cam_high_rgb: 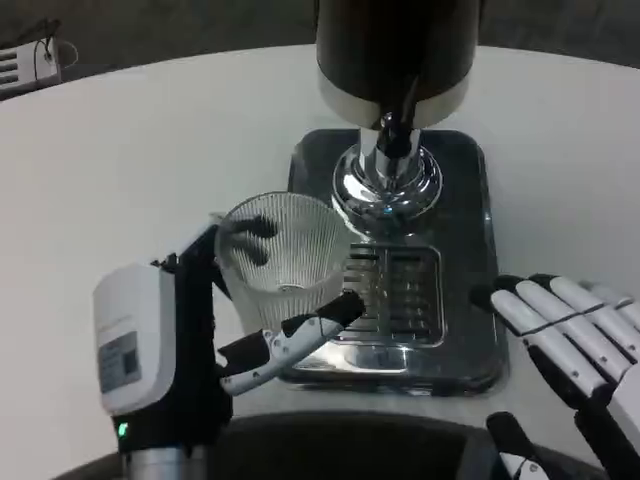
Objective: Grasp the cup under the faucet to collect the drink, then remove the cup.
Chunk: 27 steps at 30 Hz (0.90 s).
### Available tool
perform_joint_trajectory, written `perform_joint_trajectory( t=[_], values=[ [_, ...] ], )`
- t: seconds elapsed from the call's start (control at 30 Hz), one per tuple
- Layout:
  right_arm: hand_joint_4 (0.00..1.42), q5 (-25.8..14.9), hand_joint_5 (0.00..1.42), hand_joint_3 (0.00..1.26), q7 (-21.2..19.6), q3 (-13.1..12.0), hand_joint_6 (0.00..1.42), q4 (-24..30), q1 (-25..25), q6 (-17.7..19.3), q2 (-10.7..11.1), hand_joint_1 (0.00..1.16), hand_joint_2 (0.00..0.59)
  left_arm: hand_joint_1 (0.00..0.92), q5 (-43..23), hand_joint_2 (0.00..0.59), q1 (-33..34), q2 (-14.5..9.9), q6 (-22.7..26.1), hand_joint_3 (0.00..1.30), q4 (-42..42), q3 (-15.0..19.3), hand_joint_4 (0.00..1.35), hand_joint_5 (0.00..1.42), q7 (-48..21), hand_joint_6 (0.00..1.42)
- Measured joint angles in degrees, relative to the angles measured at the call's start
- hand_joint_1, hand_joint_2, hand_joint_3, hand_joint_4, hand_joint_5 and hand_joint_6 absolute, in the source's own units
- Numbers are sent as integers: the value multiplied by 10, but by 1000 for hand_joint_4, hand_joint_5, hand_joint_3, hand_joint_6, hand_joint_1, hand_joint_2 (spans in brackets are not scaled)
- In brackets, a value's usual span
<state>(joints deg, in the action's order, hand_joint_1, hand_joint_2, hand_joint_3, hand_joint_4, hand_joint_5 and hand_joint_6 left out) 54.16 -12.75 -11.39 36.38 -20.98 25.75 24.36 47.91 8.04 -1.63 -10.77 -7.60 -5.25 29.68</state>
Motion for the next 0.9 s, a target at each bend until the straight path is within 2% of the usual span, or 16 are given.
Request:
perform_joint_trajectory(
  t=[0.2,0.5,0.63,0.9],
  values=[
    [142,-8,159,146,0,-17,215,-4,-3,0,0,252,517,762,-1,0,78,-6,4,1034,102,-13,978,1042,38,1238],
    [142,-22,160,146,0,-36,215,-10,-8,2,3,252,517,765,-13,0,145,-28,1,1034,242,-33,978,1040,78,1238],
    [142,-24,165,146,0,-43,215,-10,-10,7,5,253,517,768,-28,0,198,-34,-8,1034,318,-46,978,1040,100,1238],
    [142,-29,172,146,0,-60,223,-8,-23,12,2,254,517,770,-35,0,270,-41,-21,1034,400,-69,978,1040,122,1238]
  ],
)
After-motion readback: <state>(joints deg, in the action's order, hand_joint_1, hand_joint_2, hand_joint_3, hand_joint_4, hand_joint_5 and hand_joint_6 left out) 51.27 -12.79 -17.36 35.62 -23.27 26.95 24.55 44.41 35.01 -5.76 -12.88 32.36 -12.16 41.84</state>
